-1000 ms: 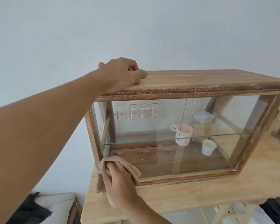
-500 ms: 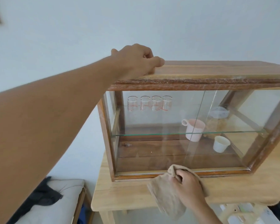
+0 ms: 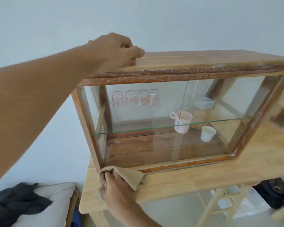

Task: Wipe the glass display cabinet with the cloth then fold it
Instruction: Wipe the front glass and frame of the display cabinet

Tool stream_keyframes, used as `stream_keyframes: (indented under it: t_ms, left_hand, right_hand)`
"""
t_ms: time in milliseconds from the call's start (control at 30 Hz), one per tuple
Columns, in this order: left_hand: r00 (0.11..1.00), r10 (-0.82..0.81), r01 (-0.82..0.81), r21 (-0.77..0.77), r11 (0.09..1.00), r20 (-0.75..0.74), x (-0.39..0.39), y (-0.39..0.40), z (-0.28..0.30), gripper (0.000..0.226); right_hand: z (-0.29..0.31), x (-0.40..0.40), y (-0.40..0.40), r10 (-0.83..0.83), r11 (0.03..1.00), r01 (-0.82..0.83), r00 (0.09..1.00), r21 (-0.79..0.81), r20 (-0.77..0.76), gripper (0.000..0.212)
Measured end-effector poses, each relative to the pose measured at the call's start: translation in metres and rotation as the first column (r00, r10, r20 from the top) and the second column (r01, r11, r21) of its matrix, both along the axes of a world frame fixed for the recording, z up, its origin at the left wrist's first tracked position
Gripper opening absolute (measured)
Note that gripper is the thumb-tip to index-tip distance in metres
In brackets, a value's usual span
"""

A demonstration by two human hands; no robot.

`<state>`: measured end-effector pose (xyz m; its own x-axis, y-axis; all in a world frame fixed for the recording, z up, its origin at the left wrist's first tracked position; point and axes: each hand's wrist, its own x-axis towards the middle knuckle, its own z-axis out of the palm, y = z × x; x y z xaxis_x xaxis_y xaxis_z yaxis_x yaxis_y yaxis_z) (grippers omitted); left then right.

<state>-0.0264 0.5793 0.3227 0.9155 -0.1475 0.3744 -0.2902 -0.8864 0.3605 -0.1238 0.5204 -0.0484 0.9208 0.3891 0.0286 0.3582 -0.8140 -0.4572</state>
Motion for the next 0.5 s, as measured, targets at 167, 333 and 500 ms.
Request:
stream_keyframes:
  t_ms: [167, 333, 500]
  left_hand:
    - [1.0, -0.03, 0.03, 0.02, 0.999, 0.001, 0.008, 0.004, -0.002, 0.055]
    - [0.999, -0.014, 0.014, -0.008, 1.0, 0.034, 0.011, 0.005, -0.004, 0.057]
    - [0.997, -0.001, 0.005, -0.057, 0.998, 0.075, 0.015, 0.005, -0.008, 0.072]
  right_hand:
    - [-0.005, 0.003, -0.078, -0.085, 0.996, 0.082, 0.991, 0.031, 0.101, 0.032]
    - [-0.007, 0.021, -0.233, -0.348, 0.937, 0.336, 0.92, 0.097, 0.178, 0.03]
    - [0.0, 0.045, -0.401, -0.634, 0.772, 0.628, 0.75, 0.098, 0.19, 0.032]
